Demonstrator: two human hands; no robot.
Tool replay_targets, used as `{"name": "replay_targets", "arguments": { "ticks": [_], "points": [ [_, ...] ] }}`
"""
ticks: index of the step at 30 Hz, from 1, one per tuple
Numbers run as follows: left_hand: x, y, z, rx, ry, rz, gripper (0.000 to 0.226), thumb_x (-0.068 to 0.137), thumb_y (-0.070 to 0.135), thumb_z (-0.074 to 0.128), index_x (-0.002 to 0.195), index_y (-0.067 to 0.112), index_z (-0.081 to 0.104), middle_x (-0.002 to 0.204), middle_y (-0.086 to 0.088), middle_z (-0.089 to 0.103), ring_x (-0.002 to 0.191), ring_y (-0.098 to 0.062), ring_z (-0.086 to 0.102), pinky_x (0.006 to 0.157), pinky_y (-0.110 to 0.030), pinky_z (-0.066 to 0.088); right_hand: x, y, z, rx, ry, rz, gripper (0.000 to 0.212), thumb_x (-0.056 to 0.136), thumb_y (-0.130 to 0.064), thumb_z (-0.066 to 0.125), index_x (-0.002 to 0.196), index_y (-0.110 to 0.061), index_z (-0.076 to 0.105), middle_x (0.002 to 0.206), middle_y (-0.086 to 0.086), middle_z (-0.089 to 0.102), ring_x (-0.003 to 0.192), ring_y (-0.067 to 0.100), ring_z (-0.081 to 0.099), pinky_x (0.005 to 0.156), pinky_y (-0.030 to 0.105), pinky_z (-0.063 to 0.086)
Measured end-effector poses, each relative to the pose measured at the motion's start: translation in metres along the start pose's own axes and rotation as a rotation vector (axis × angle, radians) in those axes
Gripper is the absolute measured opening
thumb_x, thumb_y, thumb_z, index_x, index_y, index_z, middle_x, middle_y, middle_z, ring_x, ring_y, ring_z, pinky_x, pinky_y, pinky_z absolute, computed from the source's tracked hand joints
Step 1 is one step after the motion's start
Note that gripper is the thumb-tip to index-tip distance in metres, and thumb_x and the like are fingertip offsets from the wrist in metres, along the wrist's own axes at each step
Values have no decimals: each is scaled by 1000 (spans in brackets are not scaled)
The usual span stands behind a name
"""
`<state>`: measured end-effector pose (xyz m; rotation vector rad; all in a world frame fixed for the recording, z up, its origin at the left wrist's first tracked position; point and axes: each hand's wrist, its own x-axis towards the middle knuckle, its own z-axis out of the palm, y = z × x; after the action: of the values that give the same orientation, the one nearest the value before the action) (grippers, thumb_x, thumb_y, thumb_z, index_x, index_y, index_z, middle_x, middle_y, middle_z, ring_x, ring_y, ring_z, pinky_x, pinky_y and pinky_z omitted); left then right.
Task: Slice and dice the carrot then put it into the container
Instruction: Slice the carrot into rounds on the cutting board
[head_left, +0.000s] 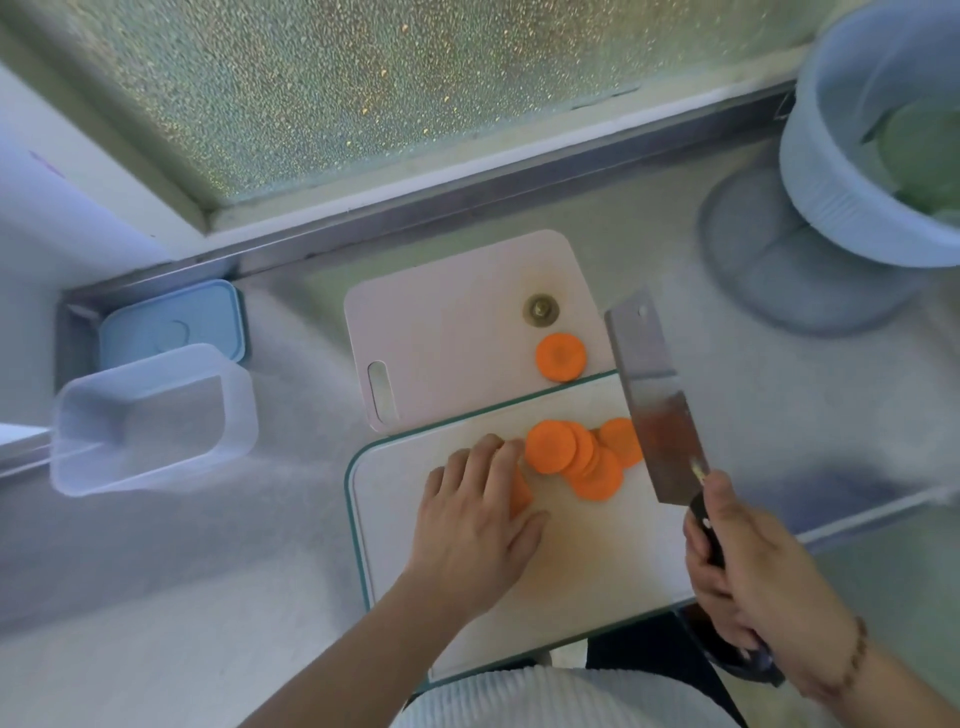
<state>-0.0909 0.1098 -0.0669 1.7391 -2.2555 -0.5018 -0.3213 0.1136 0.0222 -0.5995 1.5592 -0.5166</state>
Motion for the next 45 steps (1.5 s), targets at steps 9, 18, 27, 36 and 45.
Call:
{"name": "replay_targets", "arguments": {
  "ticks": [9,18,27,36,45],
  "points": [
    [76,39,4,249,-286,158,110,65,75,75,151,29,26,153,-10,36,135,-37,37,109,-57,35,-1,3,-10,-8,24,-29,58,84,-63,35,65,-9,36,53,9,22,40,10,16,44,20,16],
    [88,47,35,478,-177,407,58,84,51,65,138,35,48,119,-6,57,90,-29,55,70,-42,45,7,1,-23,8,34,-41,60,84,-63,35,63,-7,34,54,9,21,40,9,17,45,20,15],
    [97,33,14,373,-41,388,59,86,49,59,138,21,52,127,-10,58,107,-35,55,86,-45,47,14,3,-21,-4,13,-51,56,85,-59,36,56,-11,29,52,9,20,38,11,17,41,17,17],
    [13,-33,-32,49,83,-367,89,71,66,75,140,17,44,130,-7,58,114,-31,56,91,-48,51,12,2,-21,-196,-160,-99,62,79,-74,39,57,-17,36,45,1,26,36,12,21,37,14,19],
    [-26,-40,-20,-123,-7,-359,58,84,38,61,137,14,55,123,-2,62,99,-23,62,78,-31,50,13,32,1,-559,-227,-130,86,72,-80,41,84,2,63,58,9,53,54,9,47,61,26,39]
  ]
}}
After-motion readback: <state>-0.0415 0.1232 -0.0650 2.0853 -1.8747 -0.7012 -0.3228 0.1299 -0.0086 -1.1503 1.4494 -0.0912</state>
